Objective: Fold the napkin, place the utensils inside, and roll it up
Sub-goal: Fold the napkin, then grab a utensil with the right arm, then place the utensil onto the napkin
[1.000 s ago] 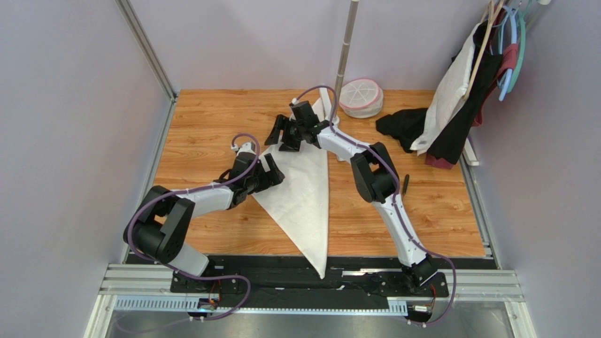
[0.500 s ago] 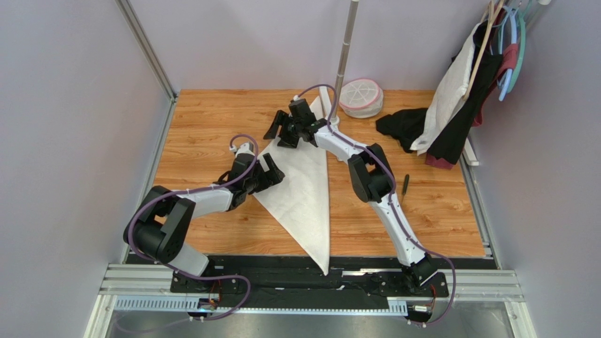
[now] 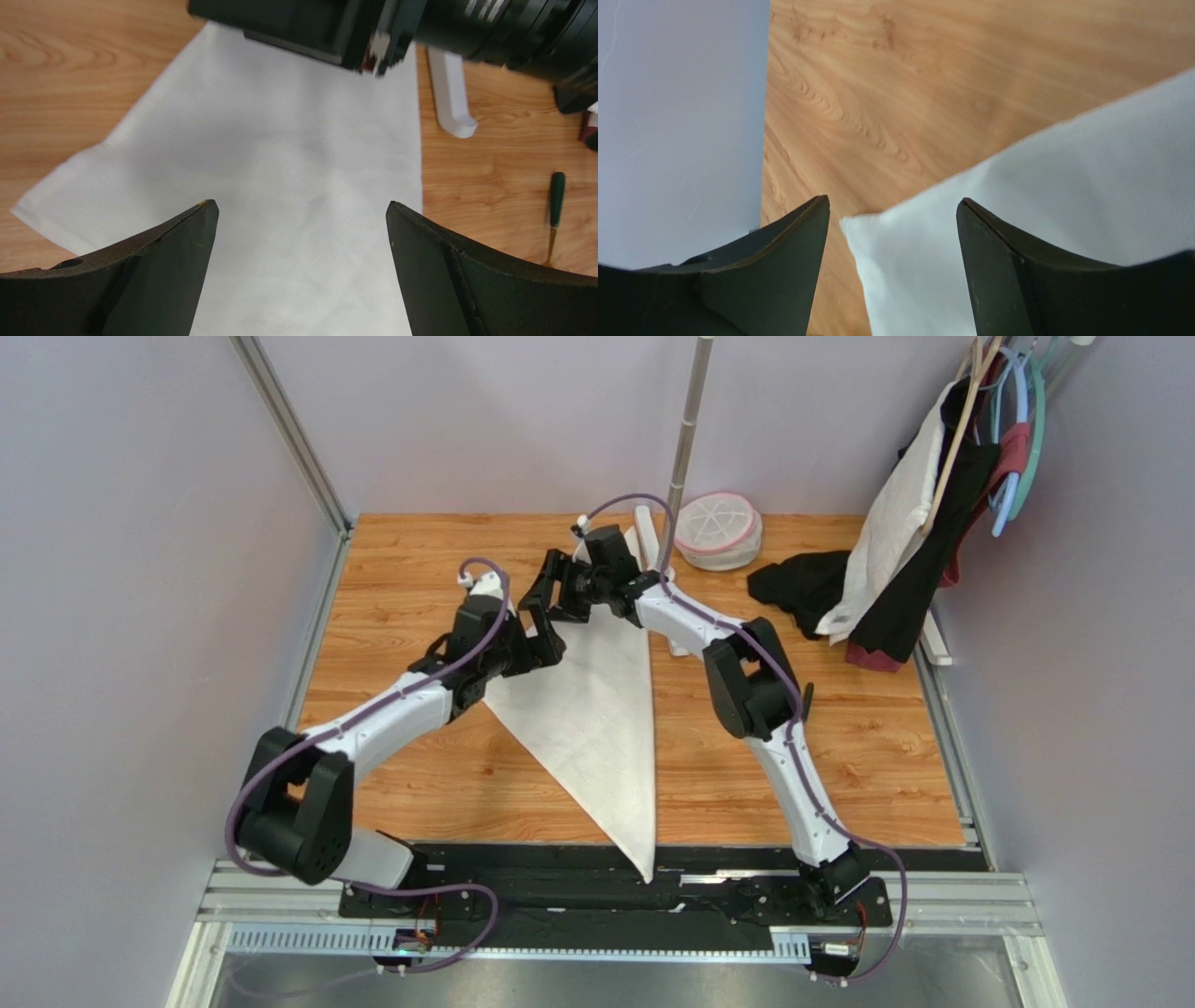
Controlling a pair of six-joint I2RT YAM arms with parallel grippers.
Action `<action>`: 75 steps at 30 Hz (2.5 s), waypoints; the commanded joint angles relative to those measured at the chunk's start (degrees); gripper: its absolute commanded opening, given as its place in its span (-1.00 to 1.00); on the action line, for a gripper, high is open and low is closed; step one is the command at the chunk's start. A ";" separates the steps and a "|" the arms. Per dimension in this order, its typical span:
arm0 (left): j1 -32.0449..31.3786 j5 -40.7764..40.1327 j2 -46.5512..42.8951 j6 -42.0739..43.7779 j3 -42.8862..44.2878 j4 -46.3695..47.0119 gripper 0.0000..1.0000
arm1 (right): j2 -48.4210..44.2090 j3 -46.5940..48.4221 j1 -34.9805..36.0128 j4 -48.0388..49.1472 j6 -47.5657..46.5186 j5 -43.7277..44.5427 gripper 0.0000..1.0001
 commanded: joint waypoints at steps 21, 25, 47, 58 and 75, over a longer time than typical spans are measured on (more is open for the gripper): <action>21.22 19.52 -19.41 17.92 17.69 -28.82 0.98 | -66.71 -62.99 -34.60 -31.83 -22.41 33.93 0.29; 22.55 21.99 -19.33 17.22 16.64 -29.08 0.98 | -61.80 -62.02 -35.41 -32.09 -22.06 36.38 0.23; 23.61 25.77 -19.15 15.81 15.49 -27.58 0.98 | -45.62 -62.64 -36.82 -24.54 -22.94 34.63 -0.52; 23.78 27.70 -19.33 15.11 15.14 -26.97 0.97 | -51.67 -56.93 -20.25 -29.89 -21.19 33.40 -1.00; 23.96 28.58 -20.38 14.67 14.88 -26.53 0.96 | -24.63 -18.36 5.63 -47.64 -17.14 42.26 -1.00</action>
